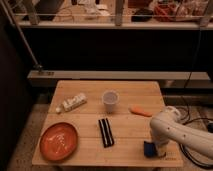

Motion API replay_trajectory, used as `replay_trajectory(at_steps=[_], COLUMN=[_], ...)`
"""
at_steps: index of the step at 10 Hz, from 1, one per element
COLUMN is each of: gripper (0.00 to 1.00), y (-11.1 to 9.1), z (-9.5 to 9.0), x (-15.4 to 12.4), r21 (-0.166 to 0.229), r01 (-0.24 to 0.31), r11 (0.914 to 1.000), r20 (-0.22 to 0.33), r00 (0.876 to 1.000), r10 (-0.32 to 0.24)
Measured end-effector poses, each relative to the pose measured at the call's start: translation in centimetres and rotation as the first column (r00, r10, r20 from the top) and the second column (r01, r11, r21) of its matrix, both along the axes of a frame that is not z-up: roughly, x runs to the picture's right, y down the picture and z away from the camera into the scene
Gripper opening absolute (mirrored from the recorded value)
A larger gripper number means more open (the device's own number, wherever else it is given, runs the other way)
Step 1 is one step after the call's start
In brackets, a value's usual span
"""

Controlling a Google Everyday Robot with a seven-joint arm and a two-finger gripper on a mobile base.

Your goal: Wipe the white sponge on the table

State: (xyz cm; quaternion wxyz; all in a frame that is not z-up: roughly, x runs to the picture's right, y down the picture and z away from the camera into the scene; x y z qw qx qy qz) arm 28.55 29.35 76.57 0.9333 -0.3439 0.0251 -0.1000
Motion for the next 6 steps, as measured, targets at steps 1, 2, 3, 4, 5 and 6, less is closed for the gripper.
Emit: replay_trajectory(at_steps=[1, 2, 3, 4, 5, 6], gripper=[0.00, 0.00, 0.00, 0.00, 0.00, 0.00], y=[-1.6, -2.7, -4.0, -5.2, -6.1, -6.5], z=[1.4, 2.2, 3.0, 3.6, 3.9, 4.0], x=[0.1, 0.1, -0.2, -0.8, -1.7, -2.8], r21=[0.020, 0.036, 0.057, 0.084, 0.111, 0.133], r01=[-0.001, 0.002, 0.012, 0.017, 0.026, 0.038], r11=[0.9998, 0.9994, 0.9983, 0.9963, 0.9935, 0.9905], r20=[-0.005, -0.010, -0.012, -0.003, 0.002, 0.008], r00=[1.000, 1.000, 1.000, 1.000, 1.000, 0.999], r10=[0.001, -0.002, -0.011, -0.017, -0.027, -0.039])
